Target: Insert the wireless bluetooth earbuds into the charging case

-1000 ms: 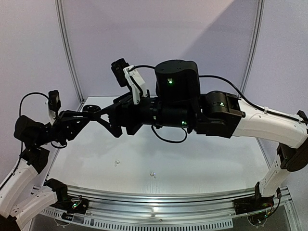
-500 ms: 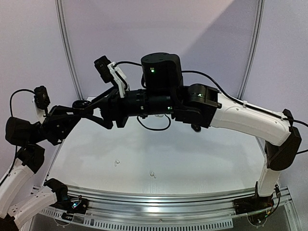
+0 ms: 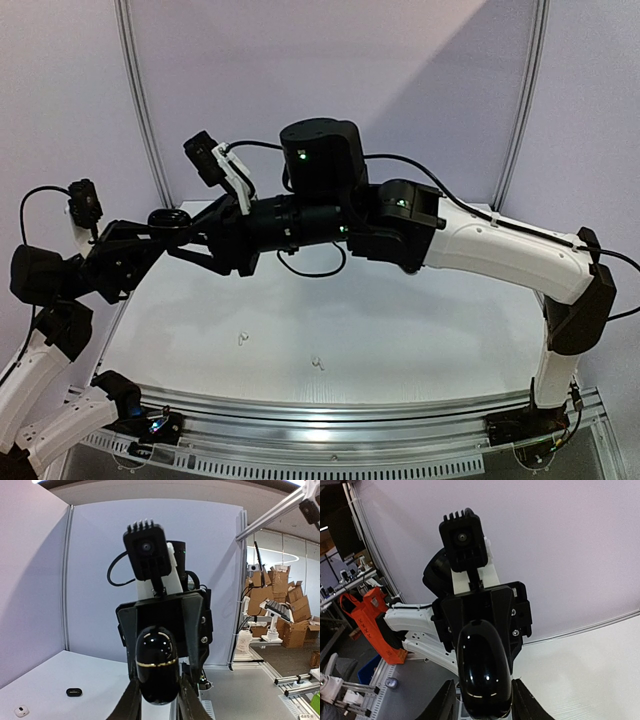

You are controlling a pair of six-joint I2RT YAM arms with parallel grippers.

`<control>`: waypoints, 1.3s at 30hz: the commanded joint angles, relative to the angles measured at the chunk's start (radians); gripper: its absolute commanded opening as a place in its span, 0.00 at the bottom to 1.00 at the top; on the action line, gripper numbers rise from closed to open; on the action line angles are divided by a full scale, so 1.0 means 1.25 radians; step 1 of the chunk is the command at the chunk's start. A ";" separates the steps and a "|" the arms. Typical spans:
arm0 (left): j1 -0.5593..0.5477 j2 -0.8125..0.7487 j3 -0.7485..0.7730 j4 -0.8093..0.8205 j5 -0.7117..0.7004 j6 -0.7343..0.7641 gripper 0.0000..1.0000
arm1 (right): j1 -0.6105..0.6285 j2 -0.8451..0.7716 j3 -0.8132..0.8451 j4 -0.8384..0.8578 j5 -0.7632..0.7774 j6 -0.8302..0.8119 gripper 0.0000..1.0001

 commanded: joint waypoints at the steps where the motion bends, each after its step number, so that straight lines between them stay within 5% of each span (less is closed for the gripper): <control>1: -0.012 -0.006 -0.005 0.004 0.000 0.006 0.00 | 0.003 -0.018 -0.011 0.035 0.012 0.003 0.42; 9: -0.015 -0.002 -0.005 0.007 0.002 0.008 0.00 | 0.002 -0.020 -0.014 0.055 0.009 -0.004 0.31; 15: -0.016 -0.003 -0.005 0.002 0.003 0.007 0.00 | 0.003 -0.016 -0.018 0.063 -0.004 0.003 0.07; 20: -0.017 -0.002 -0.011 -0.017 -0.024 0.010 0.00 | 0.003 -0.018 -0.021 0.056 -0.005 0.005 0.00; 21: -0.017 -0.004 -0.013 -0.035 -0.039 0.013 0.06 | 0.002 -0.020 -0.023 0.052 0.002 0.006 0.00; 23: -0.017 -0.012 -0.017 -0.086 -0.085 0.023 0.51 | 0.001 -0.028 -0.037 0.042 0.032 0.007 0.00; 24: -0.017 -0.017 -0.019 -0.131 -0.113 0.031 0.81 | -0.001 -0.037 -0.047 0.033 0.054 0.009 0.00; 25: -0.017 -0.024 -0.022 -0.167 -0.148 0.046 0.98 | -0.008 -0.044 -0.061 0.023 0.076 0.018 0.00; 33: -0.013 -0.053 -0.028 -0.480 -0.453 0.127 0.99 | -0.157 -0.167 -0.310 -0.067 0.218 0.278 0.00; 39: -0.005 -0.066 -0.036 -0.534 -0.481 0.150 0.99 | -0.326 -0.246 -0.597 -0.059 0.202 0.496 0.00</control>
